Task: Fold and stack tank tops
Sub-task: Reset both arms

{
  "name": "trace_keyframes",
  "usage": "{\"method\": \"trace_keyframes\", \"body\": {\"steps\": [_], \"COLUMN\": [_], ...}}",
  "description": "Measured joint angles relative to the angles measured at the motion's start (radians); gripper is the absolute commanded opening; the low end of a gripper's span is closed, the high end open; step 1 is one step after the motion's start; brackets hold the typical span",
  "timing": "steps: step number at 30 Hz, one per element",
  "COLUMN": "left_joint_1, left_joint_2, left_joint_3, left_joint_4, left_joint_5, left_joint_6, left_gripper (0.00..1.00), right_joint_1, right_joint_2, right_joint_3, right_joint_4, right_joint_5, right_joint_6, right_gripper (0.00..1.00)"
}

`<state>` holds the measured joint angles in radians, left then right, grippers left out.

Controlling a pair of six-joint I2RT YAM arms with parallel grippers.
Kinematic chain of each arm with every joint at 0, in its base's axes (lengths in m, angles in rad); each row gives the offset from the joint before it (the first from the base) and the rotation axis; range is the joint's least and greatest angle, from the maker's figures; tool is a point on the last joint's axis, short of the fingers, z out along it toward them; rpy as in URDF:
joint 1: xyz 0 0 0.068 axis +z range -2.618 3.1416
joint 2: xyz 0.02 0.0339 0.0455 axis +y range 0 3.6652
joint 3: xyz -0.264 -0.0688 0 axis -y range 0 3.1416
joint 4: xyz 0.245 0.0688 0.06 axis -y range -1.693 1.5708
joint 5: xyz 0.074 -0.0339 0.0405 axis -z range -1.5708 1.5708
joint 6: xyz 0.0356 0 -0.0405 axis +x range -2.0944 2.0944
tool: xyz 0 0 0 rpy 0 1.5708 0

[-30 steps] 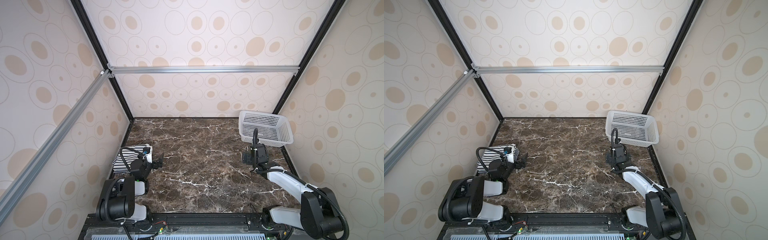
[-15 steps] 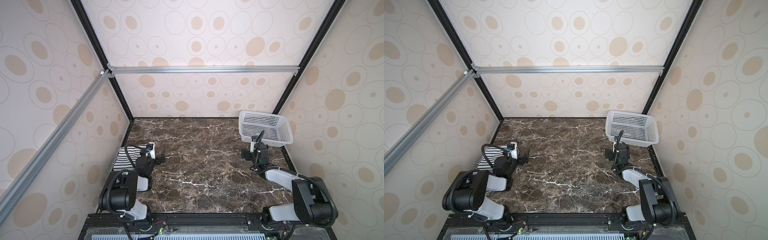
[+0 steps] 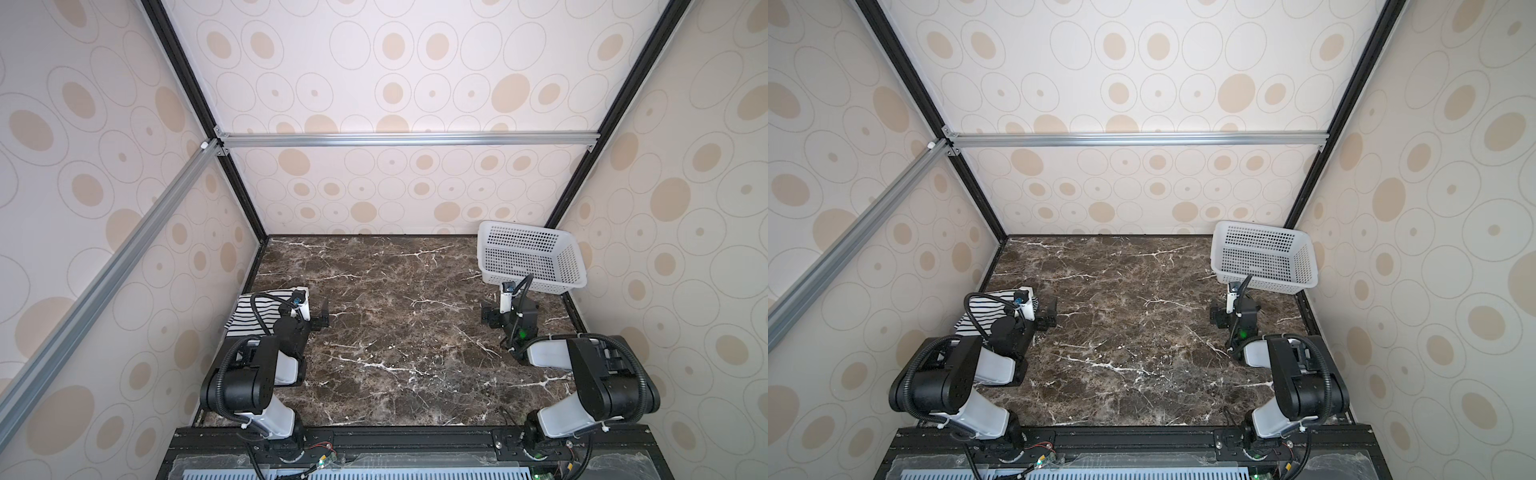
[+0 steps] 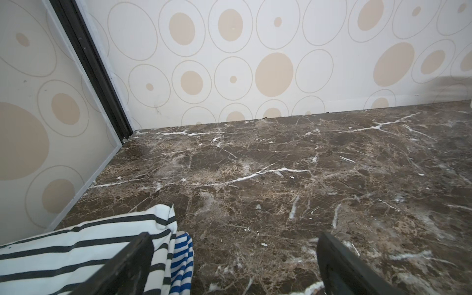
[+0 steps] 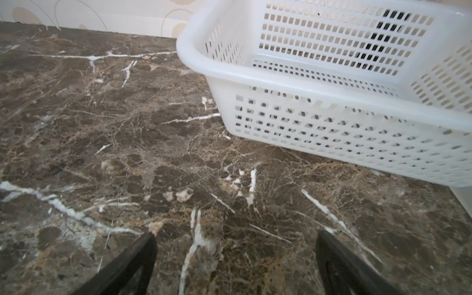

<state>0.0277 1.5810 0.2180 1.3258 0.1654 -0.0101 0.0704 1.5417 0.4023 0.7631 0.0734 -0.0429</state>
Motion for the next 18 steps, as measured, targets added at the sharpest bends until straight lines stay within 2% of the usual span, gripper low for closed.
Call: {"method": "trace_keyframes", "body": {"steps": [18], "left_joint_1": [0.0], "left_joint_2": [0.0], "left_joint_3": [0.0], "left_joint_4": [0.005], "left_joint_5": [0.0], "left_joint_6": [0.0], "left_gripper": [0.99], "right_joint_1": [-0.011], "right_joint_2": [0.0], "right_joint_3": [0.003], "right_joint_4": [0.029], "right_joint_5": [-0.013], "right_joint_6": [0.016], "right_gripper": [1.0]}}
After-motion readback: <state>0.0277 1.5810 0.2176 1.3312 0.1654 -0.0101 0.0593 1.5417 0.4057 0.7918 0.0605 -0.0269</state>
